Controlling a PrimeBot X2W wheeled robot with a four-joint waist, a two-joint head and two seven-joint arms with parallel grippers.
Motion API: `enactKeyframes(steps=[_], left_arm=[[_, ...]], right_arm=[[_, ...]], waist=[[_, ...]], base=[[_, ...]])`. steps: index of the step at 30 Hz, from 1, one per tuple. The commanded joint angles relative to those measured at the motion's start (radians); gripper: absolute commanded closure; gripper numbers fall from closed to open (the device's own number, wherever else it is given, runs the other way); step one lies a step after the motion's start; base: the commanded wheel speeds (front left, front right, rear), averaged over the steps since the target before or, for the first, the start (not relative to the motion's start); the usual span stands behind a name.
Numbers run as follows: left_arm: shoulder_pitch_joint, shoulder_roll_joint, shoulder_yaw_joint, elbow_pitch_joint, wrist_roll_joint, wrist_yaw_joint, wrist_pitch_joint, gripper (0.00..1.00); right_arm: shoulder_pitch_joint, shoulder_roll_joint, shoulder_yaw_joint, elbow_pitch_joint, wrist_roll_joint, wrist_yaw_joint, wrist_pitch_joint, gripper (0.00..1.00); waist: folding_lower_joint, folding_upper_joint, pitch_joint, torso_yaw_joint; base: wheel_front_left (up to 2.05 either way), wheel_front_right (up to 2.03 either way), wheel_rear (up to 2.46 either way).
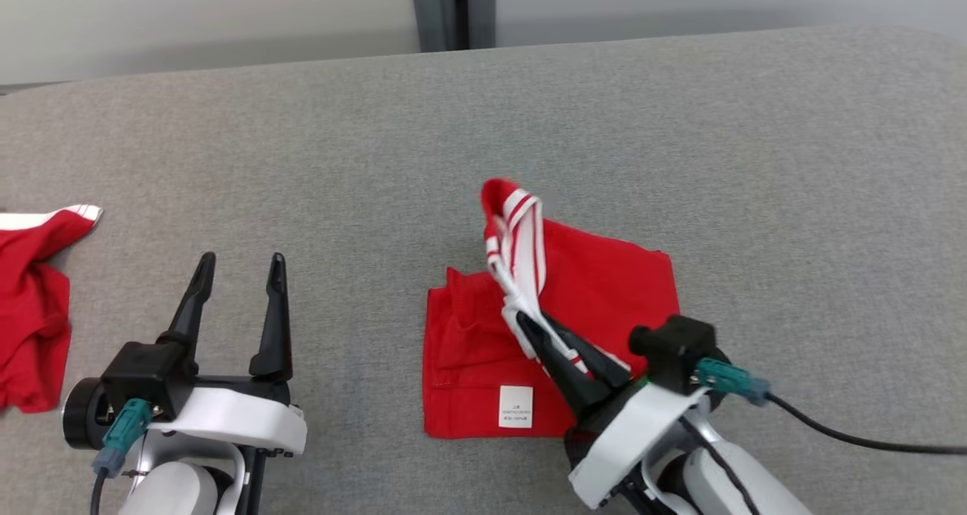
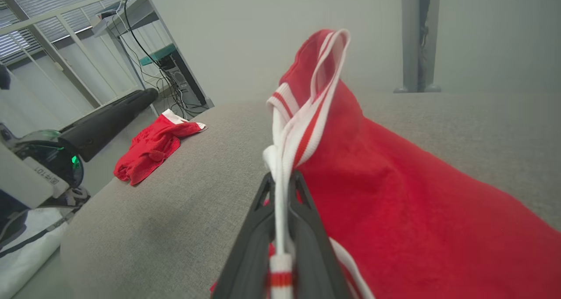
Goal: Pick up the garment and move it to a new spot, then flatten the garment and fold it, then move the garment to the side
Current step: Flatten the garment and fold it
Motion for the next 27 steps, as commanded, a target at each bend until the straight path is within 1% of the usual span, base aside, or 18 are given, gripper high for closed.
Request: enactKeyframes(steps=[1, 6, 7, 8, 11, 12, 16, 18, 20, 22, 27], left_arm=[[-0.026, -0.003, -0.006, 0.006, 0.004, -0.007, 0.002, 0.0], [-0.044, -0.012, -0.023, 0.021, 0.006, -0.021, 0.0, 0.0], [-0.047, -0.014, -0.026, 0.025, 0.006, -0.022, 0.0, 0.0], [-0.048, -0.015, -0.028, 0.029, 0.005, -0.022, 0.0, 0.0], [-0.053, -0.013, -0.028, 0.039, 0.003, -0.024, -0.002, 0.0], [-0.053, -0.013, -0.028, 0.039, 0.003, -0.024, -0.002, 0.0], [-0.062, -0.009, -0.024, 0.047, 0.001, -0.024, -0.005, 0.0], [-0.064, -0.008, -0.022, 0.05, -0.001, -0.023, -0.006, 0.0], [-0.064, -0.008, -0.019, 0.054, -0.003, -0.022, -0.008, 0.0], [-0.064, -0.006, -0.012, 0.052, -0.007, -0.02, -0.013, 0.0], [-0.056, -0.001, 0.008, 0.046, -0.013, -0.014, -0.027, 0.0]], right_arm=[[-0.023, 0.0, 0.017, 0.038, 0.02, 0.0, -0.023, 1.0], [-0.081, 0.001, 0.087, 0.167, 0.096, 0.0, -0.081, 1.0], [-0.089, 0.001, 0.108, 0.175, 0.133, 0.0, -0.098, 0.78], [-0.094, 0.002, 0.129, 0.182, 0.183, 0.0, -0.106, 0.0], [-0.131, -0.001, 0.188, 0.202, 0.242, 0.0, -0.134, 0.0], [-0.131, -0.001, 0.188, 0.202, 0.242, 0.0, -0.134, 0.0], [-0.163, 0.0, 0.262, 0.189, 0.305, 0.0, -0.171, 0.0], [-0.181, -0.001, 0.266, 0.179, 0.299, 0.0, -0.194, 0.0], [-0.183, -0.004, 0.24, 0.164, 0.273, 0.0, -0.214, 0.0], [-0.176, -0.019, 0.184, 0.143, 0.233, 0.0, -0.227, 0.0], [-0.123, -0.068, -0.022, 0.074, 0.11, 0.0, -0.239, 0.0]], waist=[[0.0, 0.0, 0.006, 0.015], [0.0, 0.0, 0.024, 0.043], [0.0, 0.0, 0.028, 0.047], [0.0, 0.0, 0.031, 0.049], [0.0, 0.0, 0.04, 0.049], [0.0, 0.0, 0.04, 0.049], [0.0, 0.0, 0.048, 0.042], [0.0, 0.0, 0.048, 0.037], [0.0, 0.0, 0.047, 0.03], [0.0, 0.0, 0.046, 0.022], [0.0, 0.0, 0.037, 0.003]], base=[[0.0, 0.0, 0.0], [0.0, 0.0, 0.0], [0.0, 0.0, 0.0], [0.0, 0.0, 0.0], [0.0, 0.0, 0.0], [0.0, 0.0, 0.0], [0.0, 0.0, 0.0], [0.0, 0.0, 0.0], [0.0, 0.0, 0.0], [0.0, 0.0, 0.0], [0.0, 0.0, 0.0]])
